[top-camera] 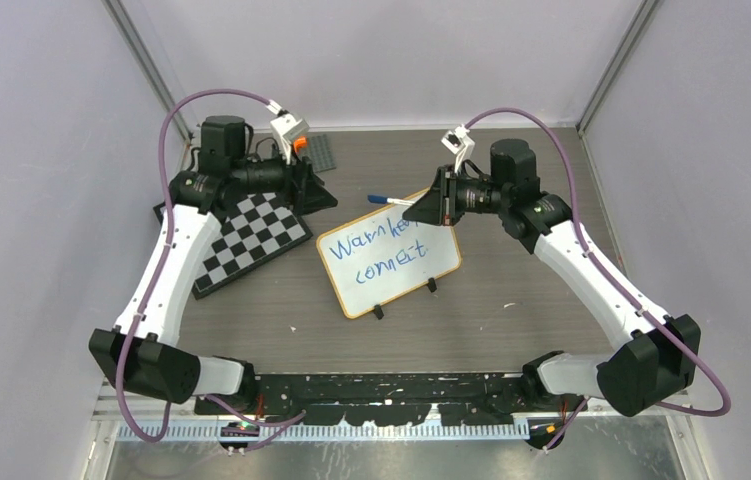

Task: Write a sentence on the whiteboard
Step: Pass from the right arm to the left

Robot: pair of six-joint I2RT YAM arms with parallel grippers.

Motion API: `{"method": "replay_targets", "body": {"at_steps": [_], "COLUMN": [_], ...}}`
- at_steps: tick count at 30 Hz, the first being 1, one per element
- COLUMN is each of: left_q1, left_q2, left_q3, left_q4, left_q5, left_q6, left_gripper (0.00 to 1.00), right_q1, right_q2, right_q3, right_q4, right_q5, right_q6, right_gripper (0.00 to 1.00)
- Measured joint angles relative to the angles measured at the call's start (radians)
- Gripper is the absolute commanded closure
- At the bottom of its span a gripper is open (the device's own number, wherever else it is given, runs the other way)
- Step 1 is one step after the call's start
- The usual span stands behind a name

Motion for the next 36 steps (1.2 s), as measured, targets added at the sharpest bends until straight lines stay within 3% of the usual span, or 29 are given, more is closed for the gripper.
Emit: {"method": "replay_targets", "body": {"at_steps": [4,12,22,30,36], "left_q1": [0.047,0.052,0.023,-0.033,-0.062], "left_q2": [0.000,0.002,0.004,0.005,0.011], "left_q3": [-0.045,-0.045,-0.115,-0.121,-0.121], "left_q4": [0.107,0.143,0.313,0.357,0.372], "left_q5": [0.140,0.316,0.391,0.401,0.408], "left_q6": [-0.107,-0.119,-0.293,-0.348,-0.365], "left_gripper": [0.33,0.32,0.34,0.45,0.66], "right_q1": [0.000,0.000,0.034,0.048,0.054], "right_q2": [0.000,0.000,0.000,0.000,0.000], "right_q3": [0.000,0.000,-0.002,-0.002,-0.002], "right_q4": [0.070,0.159,0.225,0.237,0.241], "right_q5": [-0.029,-0.110,-0.176,-0.192,-0.200], "right_q6": [0.067,0.191,0.281,0.298,0.302], "right_gripper": [1.00,1.00,1.00,1.00,1.00]}}
